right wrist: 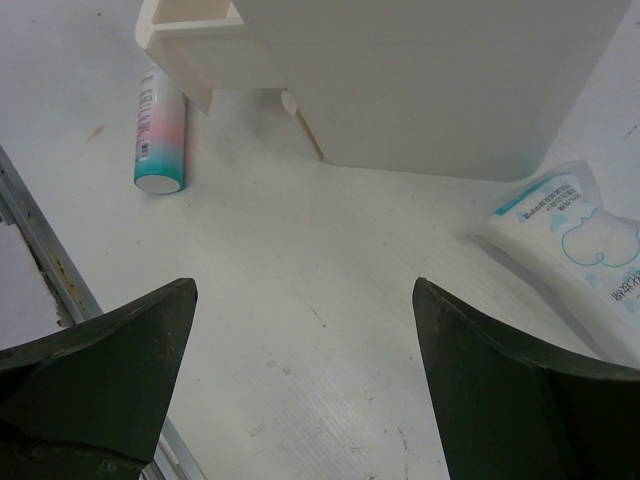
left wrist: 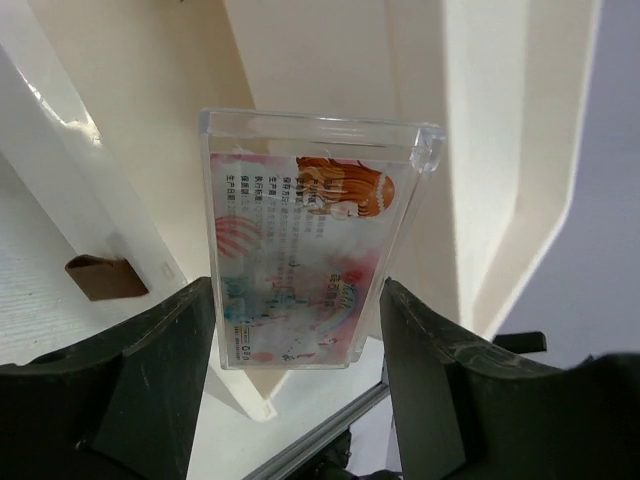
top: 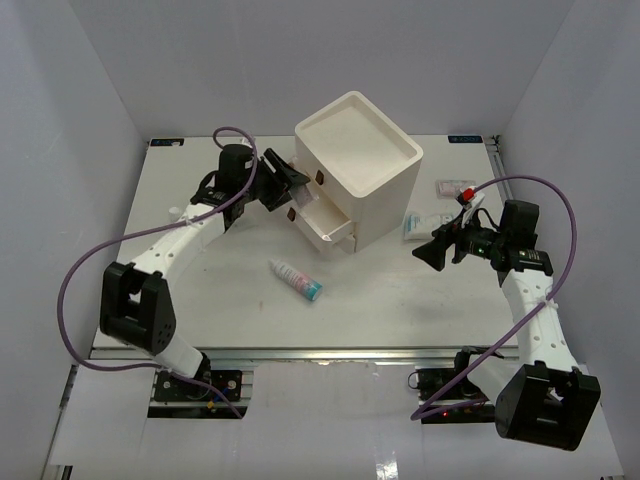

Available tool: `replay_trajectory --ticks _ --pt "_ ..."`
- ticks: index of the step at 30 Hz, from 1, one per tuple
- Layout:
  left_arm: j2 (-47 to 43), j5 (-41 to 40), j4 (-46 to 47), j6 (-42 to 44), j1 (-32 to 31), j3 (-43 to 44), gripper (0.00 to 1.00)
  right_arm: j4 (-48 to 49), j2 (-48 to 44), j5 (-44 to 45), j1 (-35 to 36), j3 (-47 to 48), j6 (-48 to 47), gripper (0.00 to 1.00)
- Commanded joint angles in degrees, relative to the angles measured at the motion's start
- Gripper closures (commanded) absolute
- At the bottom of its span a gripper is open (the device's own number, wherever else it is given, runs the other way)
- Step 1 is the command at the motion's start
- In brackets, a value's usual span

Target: Organize the makeup

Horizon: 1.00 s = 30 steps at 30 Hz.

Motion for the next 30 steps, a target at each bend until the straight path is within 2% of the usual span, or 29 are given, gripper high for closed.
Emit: replay_trajectory --ticks 1,4,7,8,15,21,27,30 --pt "5.44 -1.36 -0.04 -0.89 -1.24 8.53 0.37 1.69 -0.06 -0.05 -0.22 -0.12 -0.68 0.05" --pt "8.14 -2.03 -1.19 -1.26 -1.58 10.97 0.17 1.69 -0.2 0.07 -0.27 -0.15 -0.75 0.05" --pt "7.93 -3.04 -1.76 -1.19 -1.66 10.97 0.03 1.62 -0.49 0.07 -0.27 -0.08 -0.82 0.05" --pt "7.54 -3.29 -1.87 -1.11 -1.67 10.64 0.02 1.6 -0.52 0.05 -0.27 -0.08 -0.82 0.05" --pt "3.78 -3.11 -2.14 0.85 -1.67 8.54 0.02 1.56 -0.34 0.28 -0.32 -0.17 -1.08 0.05" --pt "-3.33 -2.97 -2.03 8.09 -1.67 5.28 0.02 1.86 0.52 2.78 -0.78 -0.08 -1.27 0.05" --pt "-17.58 2.95 4.5 21.38 -1.58 -9.45 0.02 3.66 4.16 9.07 -0.97 0.93 0.95 0.04" --pt "-26.1 3.4 4.36 26.4 -1.45 -15.46 0.04 5.13 7.41 15.06 -0.97 5.27 6.2 0.03"
